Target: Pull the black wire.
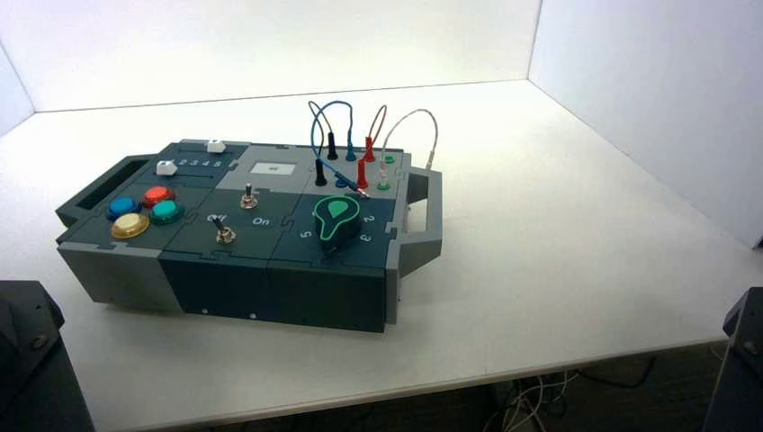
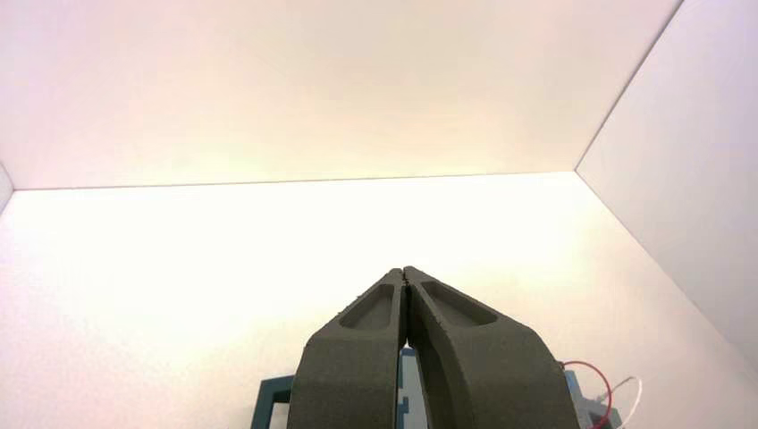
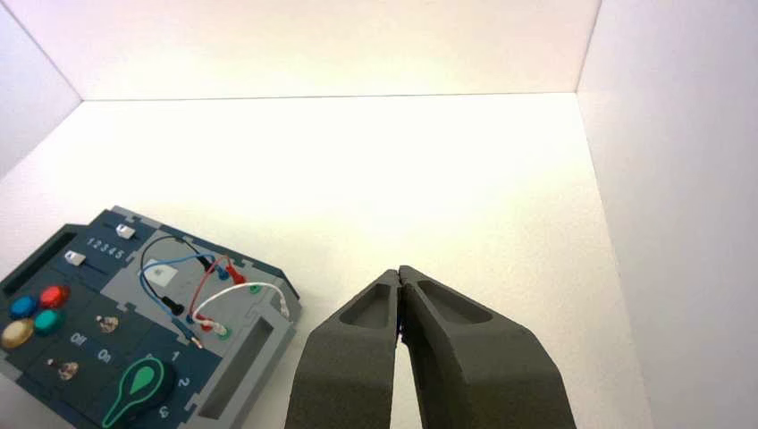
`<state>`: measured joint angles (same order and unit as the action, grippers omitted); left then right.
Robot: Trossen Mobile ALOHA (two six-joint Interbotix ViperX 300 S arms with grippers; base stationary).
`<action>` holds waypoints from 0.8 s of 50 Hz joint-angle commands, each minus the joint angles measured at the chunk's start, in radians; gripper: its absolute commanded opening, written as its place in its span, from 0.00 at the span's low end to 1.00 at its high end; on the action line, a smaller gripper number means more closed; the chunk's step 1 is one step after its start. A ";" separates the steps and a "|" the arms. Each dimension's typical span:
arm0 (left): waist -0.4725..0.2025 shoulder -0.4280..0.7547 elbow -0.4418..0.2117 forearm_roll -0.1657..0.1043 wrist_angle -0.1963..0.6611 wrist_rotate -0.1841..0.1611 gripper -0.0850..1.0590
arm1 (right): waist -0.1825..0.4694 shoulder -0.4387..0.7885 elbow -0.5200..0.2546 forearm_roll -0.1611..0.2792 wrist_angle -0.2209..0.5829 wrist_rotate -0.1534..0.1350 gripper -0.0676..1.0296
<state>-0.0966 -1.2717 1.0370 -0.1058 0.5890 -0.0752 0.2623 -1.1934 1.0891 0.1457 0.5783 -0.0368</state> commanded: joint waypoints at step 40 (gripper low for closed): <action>-0.183 0.215 0.003 -0.028 -0.017 0.006 0.05 | 0.002 0.044 -0.012 0.005 -0.011 0.002 0.04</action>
<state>-0.2408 -1.1321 1.0584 -0.1350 0.5829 -0.0736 0.2623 -1.1628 1.0907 0.1473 0.5783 -0.0368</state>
